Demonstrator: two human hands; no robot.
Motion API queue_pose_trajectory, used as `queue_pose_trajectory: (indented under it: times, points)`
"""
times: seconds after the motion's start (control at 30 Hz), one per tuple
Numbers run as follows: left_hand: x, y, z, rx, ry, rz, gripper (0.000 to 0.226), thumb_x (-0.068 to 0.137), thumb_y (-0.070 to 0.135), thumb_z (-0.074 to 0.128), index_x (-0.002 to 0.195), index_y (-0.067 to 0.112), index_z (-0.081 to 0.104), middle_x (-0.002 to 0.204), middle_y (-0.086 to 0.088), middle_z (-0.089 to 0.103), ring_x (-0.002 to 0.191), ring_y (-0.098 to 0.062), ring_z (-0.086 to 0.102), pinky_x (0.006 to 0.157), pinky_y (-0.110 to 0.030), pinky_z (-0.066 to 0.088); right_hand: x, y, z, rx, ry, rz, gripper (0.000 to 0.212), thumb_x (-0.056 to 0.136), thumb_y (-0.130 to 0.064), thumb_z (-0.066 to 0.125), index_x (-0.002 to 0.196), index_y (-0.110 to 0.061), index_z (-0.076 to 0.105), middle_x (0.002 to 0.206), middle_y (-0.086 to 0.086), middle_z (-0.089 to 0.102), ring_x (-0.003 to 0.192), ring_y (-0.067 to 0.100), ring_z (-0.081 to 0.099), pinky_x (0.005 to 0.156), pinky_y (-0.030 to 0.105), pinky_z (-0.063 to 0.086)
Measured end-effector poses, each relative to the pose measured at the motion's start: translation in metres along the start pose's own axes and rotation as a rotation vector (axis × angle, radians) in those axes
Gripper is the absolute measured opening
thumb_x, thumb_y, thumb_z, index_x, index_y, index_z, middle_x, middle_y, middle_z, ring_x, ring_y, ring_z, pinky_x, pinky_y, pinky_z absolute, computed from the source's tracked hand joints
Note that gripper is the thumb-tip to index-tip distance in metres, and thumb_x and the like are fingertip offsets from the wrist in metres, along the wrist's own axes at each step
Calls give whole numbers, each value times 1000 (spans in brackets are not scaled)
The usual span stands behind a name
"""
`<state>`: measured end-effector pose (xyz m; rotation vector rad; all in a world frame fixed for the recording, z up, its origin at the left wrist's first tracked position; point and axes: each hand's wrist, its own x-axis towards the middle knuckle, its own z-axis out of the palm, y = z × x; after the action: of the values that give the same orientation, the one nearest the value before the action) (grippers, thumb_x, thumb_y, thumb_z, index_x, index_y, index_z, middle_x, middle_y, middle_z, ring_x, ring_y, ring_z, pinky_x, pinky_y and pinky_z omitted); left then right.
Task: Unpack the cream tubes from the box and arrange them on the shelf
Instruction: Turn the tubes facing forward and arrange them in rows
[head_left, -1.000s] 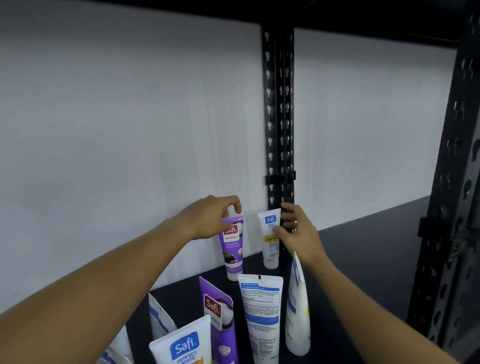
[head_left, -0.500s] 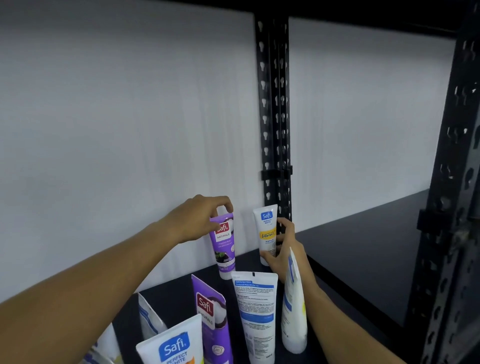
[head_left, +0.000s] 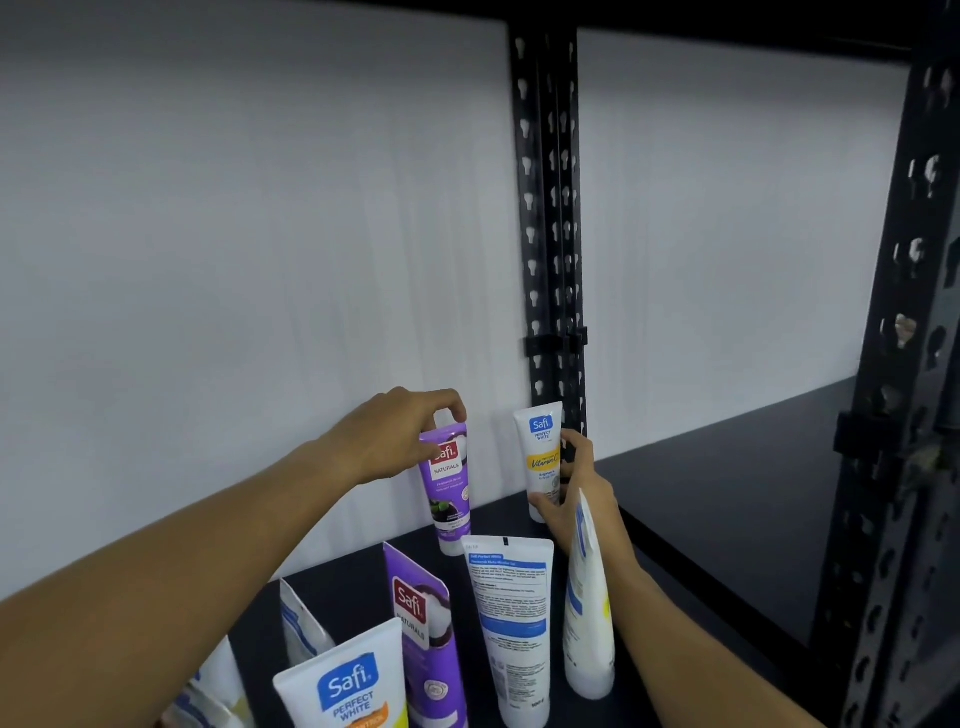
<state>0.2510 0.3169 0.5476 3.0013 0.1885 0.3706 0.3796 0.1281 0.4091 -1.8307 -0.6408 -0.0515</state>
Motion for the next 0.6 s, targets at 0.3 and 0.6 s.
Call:
queue_pose_trajectory:
  times: [0.3, 0.6]
  points:
    - [-3, 0, 1, -20, -9, -32, 43, 89, 37, 68, 127, 30, 49, 122, 1, 64, 111, -22, 63, 82, -35, 59, -1, 0, 0, 46, 3, -10, 78, 85, -16, 76, 142, -36, 27, 100, -22, 62, 74, -7, 62, 58, 7, 46]
    - [-43, 16, -44, -7, -21, -65, 41, 94, 36, 62, 133, 32, 48, 119, 1, 62, 96, -14, 60, 82, -29, 55, -36, -12, -23, 9, 19, 66, 60, 90, -24, 71, 141, -18, 40, 135, 6, 57, 120, 19, 57, 98, 35, 48]
